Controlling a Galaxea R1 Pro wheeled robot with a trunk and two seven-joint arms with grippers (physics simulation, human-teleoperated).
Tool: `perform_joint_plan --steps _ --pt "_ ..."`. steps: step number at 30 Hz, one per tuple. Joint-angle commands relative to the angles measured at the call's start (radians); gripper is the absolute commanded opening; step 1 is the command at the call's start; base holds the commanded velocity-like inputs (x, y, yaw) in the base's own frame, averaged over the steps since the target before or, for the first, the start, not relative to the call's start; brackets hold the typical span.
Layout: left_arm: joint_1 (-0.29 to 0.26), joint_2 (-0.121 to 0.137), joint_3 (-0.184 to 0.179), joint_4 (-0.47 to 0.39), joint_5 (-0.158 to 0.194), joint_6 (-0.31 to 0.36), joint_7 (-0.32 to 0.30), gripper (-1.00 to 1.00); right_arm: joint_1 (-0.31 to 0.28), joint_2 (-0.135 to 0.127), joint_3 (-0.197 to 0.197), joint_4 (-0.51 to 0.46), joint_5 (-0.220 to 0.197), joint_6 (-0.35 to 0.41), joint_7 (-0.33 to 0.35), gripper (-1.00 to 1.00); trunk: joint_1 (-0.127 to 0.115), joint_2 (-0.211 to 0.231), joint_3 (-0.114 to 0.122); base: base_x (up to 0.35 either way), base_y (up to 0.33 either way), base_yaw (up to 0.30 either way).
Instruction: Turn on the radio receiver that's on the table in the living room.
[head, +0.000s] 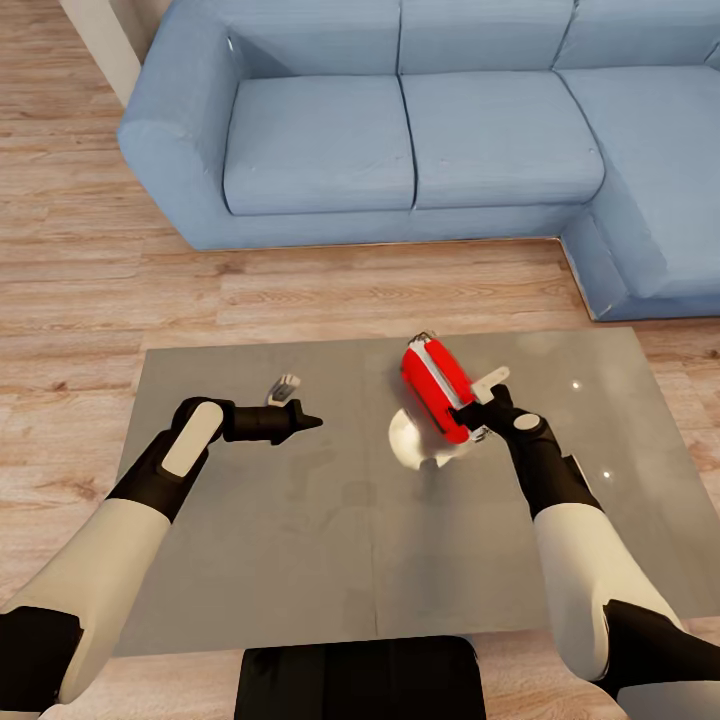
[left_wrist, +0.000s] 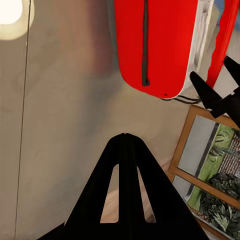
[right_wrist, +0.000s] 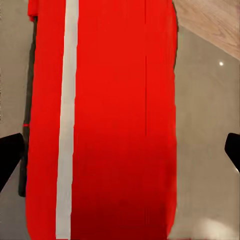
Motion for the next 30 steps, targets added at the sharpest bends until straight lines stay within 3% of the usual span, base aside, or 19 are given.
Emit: perform_joint_plan --steps 1,12,16,22,27,30 --pt "0.0 0.0 0.0 0.0 0.0 0.0 0.0 -1.0 0.0 0.0 0.0 -0.002 0.001 0.001 0.002 1.0 0.0 0.0 0.0 0.0 0.0 0.0" --pt "0.0 0.0 0.0 0.0 0.0 0.0 0.0 -1.0 0.0 -0.001 0.0 -0.055 0.002 0.02 0.025 1.0 0.0 0.0 0.0 0.0 0.0 0.0" --pt "0.0 0.0 0.0 0.0 -0.001 0.0 0.0 -1.0 0.0 0.0 0.0 -0.202 0.002 0.156 0.164 1.0 0.0 0.0 0.0 0.0 0.0 0.0" --pt "0.0 0.0 0.0 -0.001 0.0 0.0 0.0 -1.0 0.0 -0.004 0.002 -0.542 0.014 0.421 0.414 1.0 0.0 0.0 0.0 0.0 0.0 0.0" --pt "0.0 -0.001 0.0 -0.002 0.0 0.0 0.0 -1.0 0.0 -0.005 0.003 -0.643 0.019 0.51 0.526 1.0 0.0 0.0 0.0 0.0 0.0 0.0" --pt "0.0 -0.002 0.0 -0.001 -0.001 0.0 0.0 -1.0 0.0 -0.006 0.003 -0.65 0.022 0.518 0.54 1.0 0.0 0.0 0.0 0.0 0.0 0.0"
